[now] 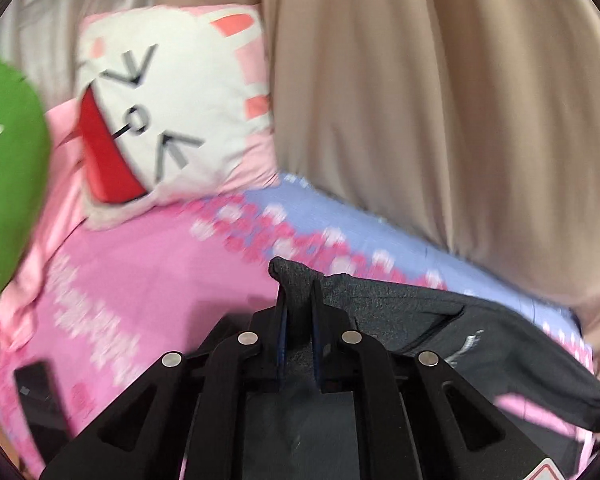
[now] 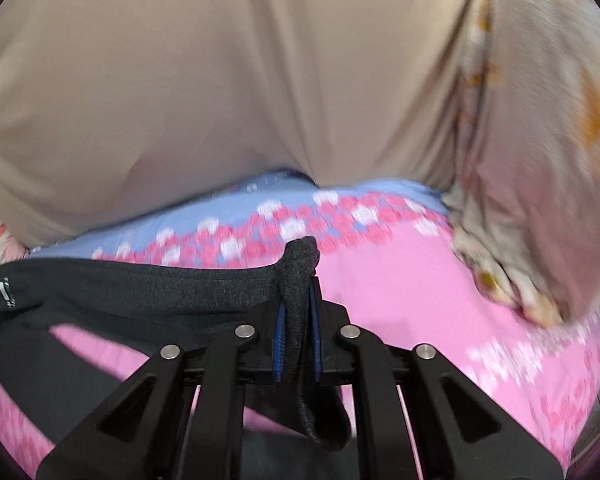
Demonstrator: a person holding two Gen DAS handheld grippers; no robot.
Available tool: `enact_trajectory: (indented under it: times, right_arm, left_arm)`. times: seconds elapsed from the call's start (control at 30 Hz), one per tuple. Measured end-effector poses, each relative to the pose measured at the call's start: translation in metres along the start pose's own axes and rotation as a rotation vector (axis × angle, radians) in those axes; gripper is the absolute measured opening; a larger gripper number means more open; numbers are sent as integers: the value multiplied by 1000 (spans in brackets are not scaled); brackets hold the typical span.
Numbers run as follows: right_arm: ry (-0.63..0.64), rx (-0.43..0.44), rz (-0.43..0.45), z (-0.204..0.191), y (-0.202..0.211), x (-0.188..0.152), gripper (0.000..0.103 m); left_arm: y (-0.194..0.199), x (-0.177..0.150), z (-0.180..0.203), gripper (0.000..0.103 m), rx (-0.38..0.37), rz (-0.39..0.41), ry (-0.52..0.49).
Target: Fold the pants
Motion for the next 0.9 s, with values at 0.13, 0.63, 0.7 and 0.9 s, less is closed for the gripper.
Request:
enact_trajectory:
  times: [0.13,0.63,0.7,0.9]
  right_arm:
    - [-6,-28,-77,24,-3,-50,14]
    - [-209,162,-5,5,74,-115,71]
    - [-197,173,-30,-6,69,-121,72]
    - [-256,249,-126,-23,39,-116,73]
  left_arm:
    - [-2,-53,-31,10,50,-117,-3]
    - [-17,-110,-17,81,-178,-261,292]
    - [-29,-113,-21,38,-185,-300,321]
    - [-28,-106,-36,6,-152,-304,319]
Point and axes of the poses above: each gripper's, at about its wrist camera, not at the fingertips, and y roughly against the way its jaws point, z to its right, x to its top, the point moved 2 cm from there along -y, roughly the way its jaws point, and after that the axes turned 1 degree about -y, right-handed, at the moved point
